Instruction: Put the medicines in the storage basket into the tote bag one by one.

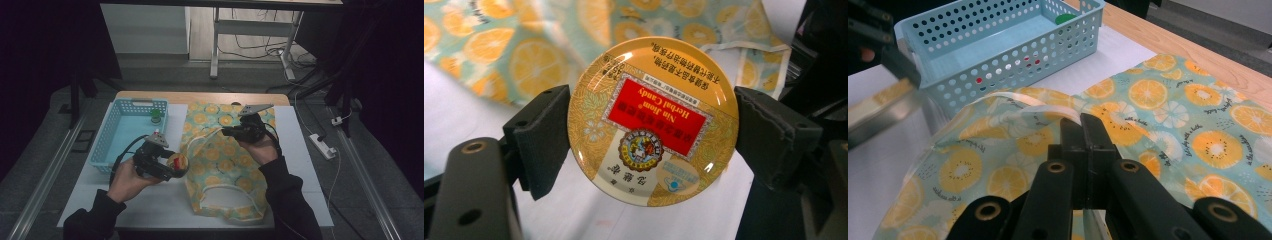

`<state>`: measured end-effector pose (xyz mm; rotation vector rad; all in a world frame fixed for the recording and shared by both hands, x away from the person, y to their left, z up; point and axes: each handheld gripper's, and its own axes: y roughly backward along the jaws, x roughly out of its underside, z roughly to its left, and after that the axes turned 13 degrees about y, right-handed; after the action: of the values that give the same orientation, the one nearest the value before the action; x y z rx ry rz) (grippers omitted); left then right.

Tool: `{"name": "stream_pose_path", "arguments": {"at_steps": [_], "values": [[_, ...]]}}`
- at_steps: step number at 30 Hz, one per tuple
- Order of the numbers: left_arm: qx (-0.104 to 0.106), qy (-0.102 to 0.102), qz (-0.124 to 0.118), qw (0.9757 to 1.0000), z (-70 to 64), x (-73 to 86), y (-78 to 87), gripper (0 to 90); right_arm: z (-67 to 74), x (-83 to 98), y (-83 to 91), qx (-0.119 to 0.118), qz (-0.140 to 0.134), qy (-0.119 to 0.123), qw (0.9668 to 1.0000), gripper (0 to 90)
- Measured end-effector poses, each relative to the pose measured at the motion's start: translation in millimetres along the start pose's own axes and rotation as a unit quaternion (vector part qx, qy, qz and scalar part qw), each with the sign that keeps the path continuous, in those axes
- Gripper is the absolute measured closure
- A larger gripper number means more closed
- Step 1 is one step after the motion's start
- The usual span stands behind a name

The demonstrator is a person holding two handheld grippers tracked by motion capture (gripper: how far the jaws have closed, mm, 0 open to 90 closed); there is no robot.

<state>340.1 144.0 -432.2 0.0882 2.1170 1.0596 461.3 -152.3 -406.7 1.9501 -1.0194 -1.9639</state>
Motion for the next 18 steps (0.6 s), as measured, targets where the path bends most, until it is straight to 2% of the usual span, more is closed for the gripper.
{"name": "stream_pose_path", "arguments": {"at_steps": [3, 9, 18], "values": [[0.012, -0.007, 0.003, 0.9999, -5.1, -2.8, -10.6, 20.2, 0.1, 0.2, -0.6, 0.001, 0.0, -0.001, 1.0, 90.0], [0.023, -0.024, 0.015, 0.9993, -16.9, -11.2, -29.4, 20.2, 0.8, -0.3, -1.4, 0.002, 0.001, 0.0, 1.0, 90.0], [0.037, -0.028, 0.026, 0.9986, -19.5, -27.4, -60.8, 20.2, 1.4, -0.8, -1.8, 0.003, 0.001, 0.002, 1.0, 90.0]]}}
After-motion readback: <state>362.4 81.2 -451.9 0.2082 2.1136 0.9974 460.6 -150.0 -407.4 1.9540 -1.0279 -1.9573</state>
